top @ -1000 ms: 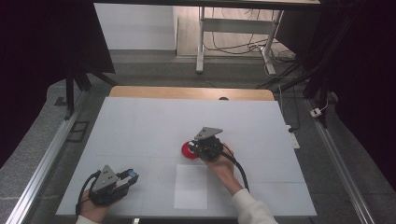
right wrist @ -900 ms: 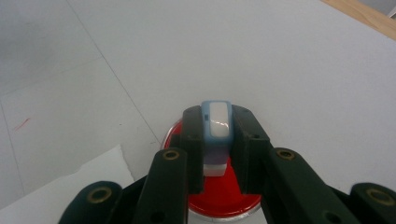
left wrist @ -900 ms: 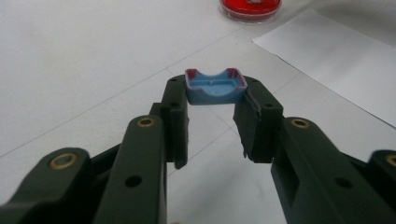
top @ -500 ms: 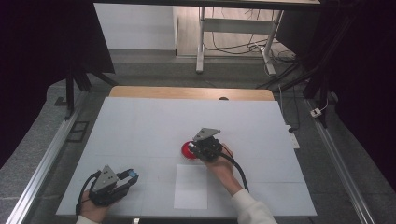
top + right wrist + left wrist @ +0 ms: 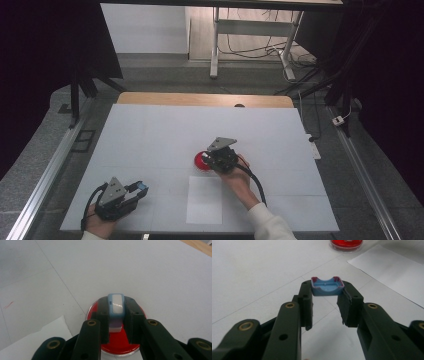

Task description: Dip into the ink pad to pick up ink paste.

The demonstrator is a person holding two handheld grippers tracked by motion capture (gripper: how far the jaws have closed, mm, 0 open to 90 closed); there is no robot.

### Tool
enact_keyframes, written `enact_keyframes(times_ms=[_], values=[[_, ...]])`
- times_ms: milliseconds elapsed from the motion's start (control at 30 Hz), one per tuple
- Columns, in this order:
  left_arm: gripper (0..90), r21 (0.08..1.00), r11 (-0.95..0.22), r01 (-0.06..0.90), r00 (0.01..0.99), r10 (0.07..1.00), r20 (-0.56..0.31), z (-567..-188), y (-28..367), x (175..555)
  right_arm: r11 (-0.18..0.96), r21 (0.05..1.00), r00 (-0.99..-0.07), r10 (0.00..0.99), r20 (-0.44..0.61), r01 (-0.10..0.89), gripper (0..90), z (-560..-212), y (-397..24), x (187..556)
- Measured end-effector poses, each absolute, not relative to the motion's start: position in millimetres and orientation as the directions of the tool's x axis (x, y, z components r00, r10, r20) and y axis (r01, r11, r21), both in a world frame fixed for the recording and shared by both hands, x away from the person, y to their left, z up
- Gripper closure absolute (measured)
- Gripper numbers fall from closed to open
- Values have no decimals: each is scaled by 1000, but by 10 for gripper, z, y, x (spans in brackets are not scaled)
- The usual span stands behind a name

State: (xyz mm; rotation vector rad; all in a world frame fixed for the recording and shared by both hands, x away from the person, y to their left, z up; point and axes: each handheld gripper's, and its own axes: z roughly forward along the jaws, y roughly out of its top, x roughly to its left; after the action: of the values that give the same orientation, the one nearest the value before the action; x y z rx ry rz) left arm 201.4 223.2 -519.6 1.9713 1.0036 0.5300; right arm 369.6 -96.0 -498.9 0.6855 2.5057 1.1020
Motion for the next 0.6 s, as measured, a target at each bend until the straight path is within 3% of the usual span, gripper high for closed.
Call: enact_keyframes(times_ms=[600], values=[[656,828,-330,453,588,809,0,-5203,2236,2018,503,813,-823,565,-52,294,756,-4901,-1096,3653]])
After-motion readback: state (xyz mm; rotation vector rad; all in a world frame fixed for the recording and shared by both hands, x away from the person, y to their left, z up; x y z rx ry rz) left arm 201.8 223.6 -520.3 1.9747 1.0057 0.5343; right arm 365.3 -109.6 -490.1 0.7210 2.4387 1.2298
